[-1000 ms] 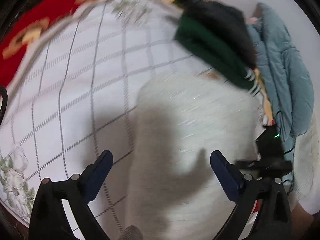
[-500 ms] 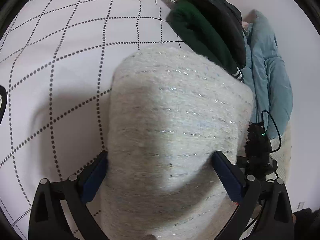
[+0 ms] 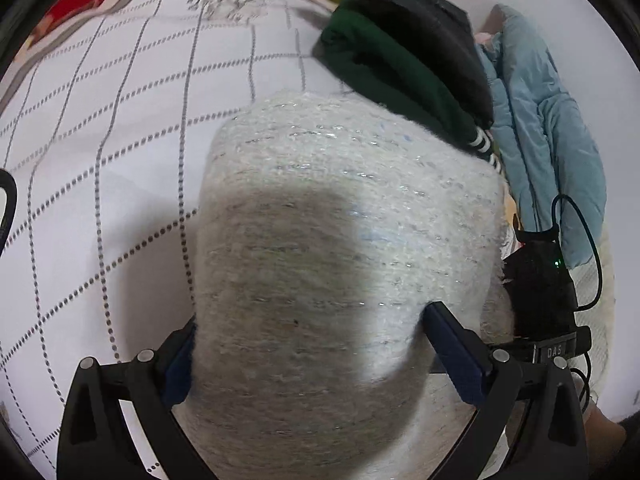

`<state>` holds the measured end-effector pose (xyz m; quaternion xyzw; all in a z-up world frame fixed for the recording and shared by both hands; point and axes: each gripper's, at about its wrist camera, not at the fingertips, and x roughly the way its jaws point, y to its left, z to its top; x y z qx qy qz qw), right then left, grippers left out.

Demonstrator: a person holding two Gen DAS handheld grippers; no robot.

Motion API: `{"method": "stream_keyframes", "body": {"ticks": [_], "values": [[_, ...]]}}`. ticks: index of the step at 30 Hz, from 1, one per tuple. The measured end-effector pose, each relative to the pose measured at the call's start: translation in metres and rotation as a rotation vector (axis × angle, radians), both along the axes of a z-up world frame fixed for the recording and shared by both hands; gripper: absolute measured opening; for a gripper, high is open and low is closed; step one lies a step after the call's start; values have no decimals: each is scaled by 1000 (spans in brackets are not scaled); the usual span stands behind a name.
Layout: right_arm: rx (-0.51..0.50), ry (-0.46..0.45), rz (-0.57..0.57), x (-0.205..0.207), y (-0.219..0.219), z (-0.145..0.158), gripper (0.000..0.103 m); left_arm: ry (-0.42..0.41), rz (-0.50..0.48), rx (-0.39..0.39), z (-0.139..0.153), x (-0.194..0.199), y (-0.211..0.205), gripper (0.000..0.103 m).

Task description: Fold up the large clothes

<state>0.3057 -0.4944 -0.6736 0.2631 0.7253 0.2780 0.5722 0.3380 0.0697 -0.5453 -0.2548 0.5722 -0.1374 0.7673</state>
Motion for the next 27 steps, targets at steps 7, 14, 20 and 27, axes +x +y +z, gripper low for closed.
{"method": "stream_keyframes", "body": {"ticks": [7, 14, 20, 27], "values": [[119, -21, -100, -8, -24, 21, 70, -56, -47, 8, 24, 9, 1, 103], [175, -67, -159, 2, -47, 48, 69, -130, -91, 18, 62, 33, -4, 103], [201, -101, -212, 18, -65, 93, 69, -176, -113, 26, 110, 69, -13, 103], [222, -145, -285, 84, -96, 170, 69, -236, -166, 39, 193, 160, -50, 103]]}}
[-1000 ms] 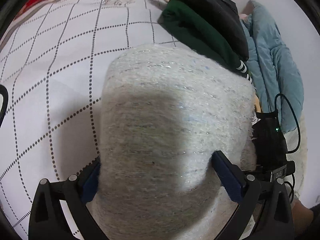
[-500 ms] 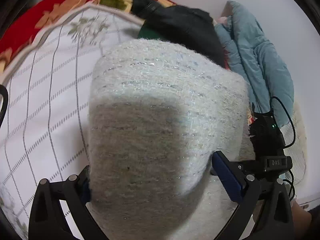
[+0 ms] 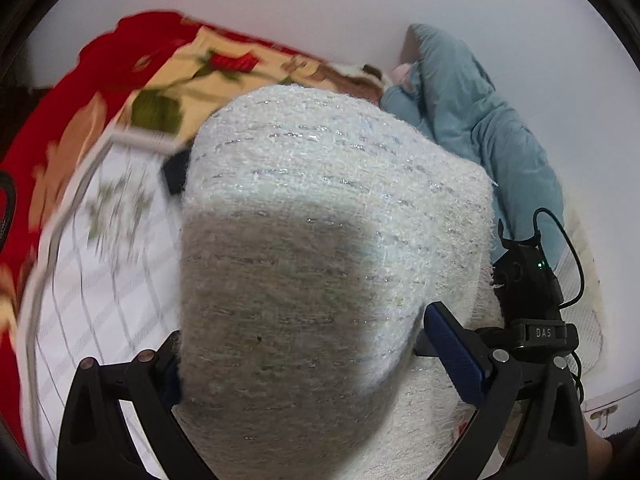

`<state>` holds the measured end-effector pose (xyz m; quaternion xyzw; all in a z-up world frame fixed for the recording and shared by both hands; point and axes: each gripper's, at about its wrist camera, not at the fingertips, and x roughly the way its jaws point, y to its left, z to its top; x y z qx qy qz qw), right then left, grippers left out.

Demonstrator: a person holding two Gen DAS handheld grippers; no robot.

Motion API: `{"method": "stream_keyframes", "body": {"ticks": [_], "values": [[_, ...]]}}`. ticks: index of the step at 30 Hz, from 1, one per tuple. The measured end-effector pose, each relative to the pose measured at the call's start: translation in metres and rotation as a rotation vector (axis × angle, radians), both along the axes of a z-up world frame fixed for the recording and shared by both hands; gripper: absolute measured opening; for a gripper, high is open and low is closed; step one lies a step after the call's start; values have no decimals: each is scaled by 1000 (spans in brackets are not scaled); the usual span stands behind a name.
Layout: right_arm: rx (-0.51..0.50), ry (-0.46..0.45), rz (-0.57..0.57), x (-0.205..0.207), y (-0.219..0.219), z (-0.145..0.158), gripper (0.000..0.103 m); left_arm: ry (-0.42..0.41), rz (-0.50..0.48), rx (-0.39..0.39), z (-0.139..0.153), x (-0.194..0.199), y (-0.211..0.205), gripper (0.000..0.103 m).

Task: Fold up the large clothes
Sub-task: 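Lower the folded cardigan onto the green garment and open both tools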

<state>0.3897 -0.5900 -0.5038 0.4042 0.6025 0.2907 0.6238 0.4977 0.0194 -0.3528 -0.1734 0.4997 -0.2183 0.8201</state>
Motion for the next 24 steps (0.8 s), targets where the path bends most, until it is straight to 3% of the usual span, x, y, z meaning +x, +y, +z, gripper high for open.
{"method": "stream_keyframes", "body": {"ticks": [4, 8, 11, 14, 16, 19, 22, 24], "values": [[-5, -25, -30, 63, -24, 35, 69, -26, -17, 8, 29, 67, -26, 103], [-2, 3, -55, 136, -43, 37, 69, -6, -19, 14, 28, 147, -52, 103], [-9, 50, -49, 195, -61, 13, 69, 36, -32, 28, -7, 206, -67, 103], [-45, 115, -43, 229, -68, -22, 69, 128, -25, 57, -62, 248, -76, 103], [-81, 177, -22, 246, -69, -51, 69, 170, -13, 83, -94, 264, -78, 103], [-109, 204, -2, 256, -71, -66, 78, 168, 2, 64, -101, 268, -73, 103], [-176, 177, 17, 261, -83, -51, 89, 168, 5, 51, -92, 262, -68, 103], [-287, 156, 27, 250, -80, -34, 100, 150, 9, 86, -83, 249, -65, 103]]}}
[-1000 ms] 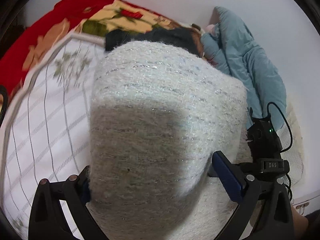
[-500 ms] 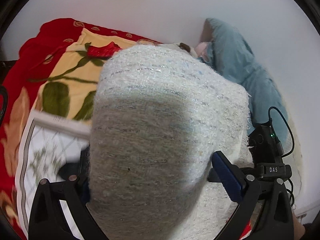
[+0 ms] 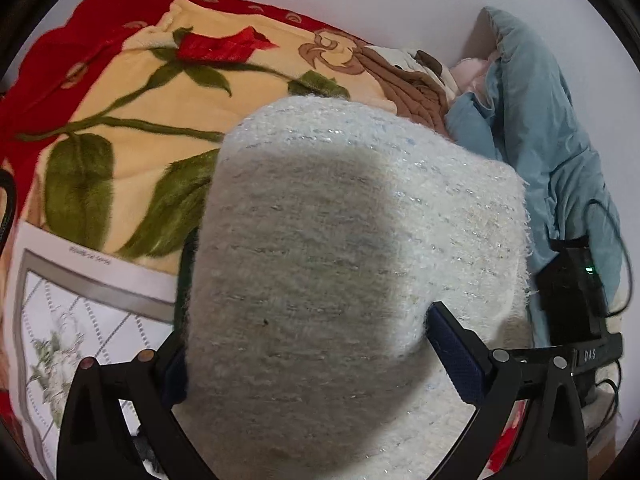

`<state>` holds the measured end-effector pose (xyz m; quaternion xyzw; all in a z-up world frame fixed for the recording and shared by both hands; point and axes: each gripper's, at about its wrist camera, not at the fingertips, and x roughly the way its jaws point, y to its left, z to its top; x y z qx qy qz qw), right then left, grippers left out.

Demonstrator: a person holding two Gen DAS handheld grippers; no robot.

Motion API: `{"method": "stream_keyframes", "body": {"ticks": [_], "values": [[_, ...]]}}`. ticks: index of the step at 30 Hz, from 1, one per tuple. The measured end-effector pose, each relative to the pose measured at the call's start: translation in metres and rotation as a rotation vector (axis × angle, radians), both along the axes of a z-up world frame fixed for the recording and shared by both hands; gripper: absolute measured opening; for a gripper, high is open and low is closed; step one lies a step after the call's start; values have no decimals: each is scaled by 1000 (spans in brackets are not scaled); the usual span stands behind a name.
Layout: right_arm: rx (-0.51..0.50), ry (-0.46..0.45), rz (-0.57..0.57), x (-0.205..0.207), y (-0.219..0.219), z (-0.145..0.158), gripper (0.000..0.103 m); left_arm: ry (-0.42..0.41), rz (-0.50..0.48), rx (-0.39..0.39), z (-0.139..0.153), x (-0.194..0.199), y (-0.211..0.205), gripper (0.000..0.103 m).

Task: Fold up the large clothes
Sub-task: 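Lower the folded cardigan onto the green garment and open both tools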

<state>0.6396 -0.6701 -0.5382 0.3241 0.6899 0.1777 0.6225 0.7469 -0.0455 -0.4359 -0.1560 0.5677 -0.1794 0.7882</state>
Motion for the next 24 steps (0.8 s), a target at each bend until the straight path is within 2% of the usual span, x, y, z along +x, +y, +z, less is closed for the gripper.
{"method": "stream_keyframes", "body": {"ticks": [1, 3, 6, 8, 10, 12, 13, 15, 19, 24], "values": [[-92, -32, -1, -7, -3, 12, 100, -14, 6, 28, 10, 5, -2, 103], [-217, -82, -5, -26, -5, 28, 103, -59, -2, 131, 25, -13, -4, 103], [-400, -155, -18, -69, 16, 60, 103, -128, 10, 246, 45, -31, -6, 103], [-591, -227, -15, -90, 21, 82, 103, -166, 26, 293, 60, -51, -7, 103], [-706, -282, -17, -102, 46, 103, 103, -180, 41, 325, 72, -73, -7, 103], [-781, -316, -29, -110, 82, 118, 103, -197, 58, 364, 88, -100, -9, 103], [-828, -335, -42, -108, 87, 130, 103, -204, 63, 373, 94, -108, -9, 103], [-876, -366, -71, -142, 86, 168, 103, -217, 74, 393, 113, -135, -9, 103], [-959, -422, -118, -186, 113, 224, 103, -250, 83, 403, 153, -176, -7, 103], [-1024, -490, -178, -248, 126, 301, 103, -336, 87, 399, 221, -240, -2, 103]]}}
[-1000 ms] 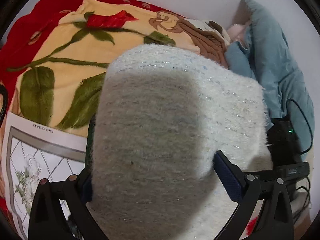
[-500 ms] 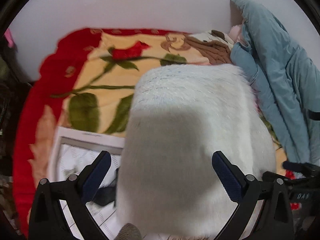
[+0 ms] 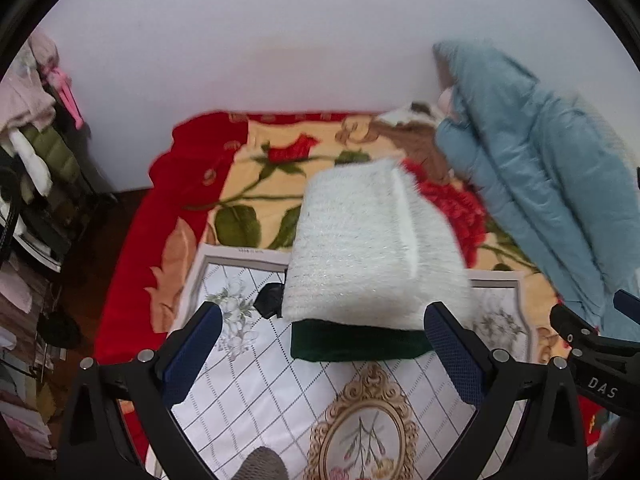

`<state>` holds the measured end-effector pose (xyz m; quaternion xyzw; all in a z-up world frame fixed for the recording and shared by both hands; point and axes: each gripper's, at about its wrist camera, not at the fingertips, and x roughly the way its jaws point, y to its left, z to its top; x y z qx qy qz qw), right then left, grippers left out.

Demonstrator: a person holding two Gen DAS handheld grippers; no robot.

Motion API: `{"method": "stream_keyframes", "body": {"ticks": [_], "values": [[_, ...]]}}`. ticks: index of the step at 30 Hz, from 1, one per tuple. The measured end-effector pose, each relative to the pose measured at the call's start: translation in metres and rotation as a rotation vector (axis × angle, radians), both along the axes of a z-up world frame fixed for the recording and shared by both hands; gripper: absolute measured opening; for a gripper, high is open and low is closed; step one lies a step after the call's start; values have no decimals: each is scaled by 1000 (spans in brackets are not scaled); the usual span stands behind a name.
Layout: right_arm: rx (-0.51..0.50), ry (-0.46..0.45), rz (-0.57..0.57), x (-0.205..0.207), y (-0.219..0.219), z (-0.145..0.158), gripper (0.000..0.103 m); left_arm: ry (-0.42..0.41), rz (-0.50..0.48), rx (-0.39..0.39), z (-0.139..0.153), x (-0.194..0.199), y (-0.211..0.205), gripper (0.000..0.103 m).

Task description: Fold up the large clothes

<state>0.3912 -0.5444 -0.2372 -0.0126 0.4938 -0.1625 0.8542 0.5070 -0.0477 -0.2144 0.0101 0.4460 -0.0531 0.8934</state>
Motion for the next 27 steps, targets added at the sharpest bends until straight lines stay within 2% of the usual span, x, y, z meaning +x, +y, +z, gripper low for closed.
{"method": "stream_keyframes", "body": {"ticks": [4, 9, 15, 20, 27], "values": [[-21, -67, -24, -69, 22, 68, 103, -68, -10, -14, 53, -55, 9, 103], [-41, -143, -40, -148, 44, 138, 103, -134, -16, -39, 111, -119, 19, 103], [-74, -222, -41, -233, 63, 205, 103, -193, -11, -33, 156, -182, 23, 103], [-74, -264, -11, -282, 68, 239, 103, -202, -5, -28, 172, -217, 24, 103], [-25, -249, 3, -323, 66, 273, 103, -142, 33, -19, 196, -244, 24, 103]]}}
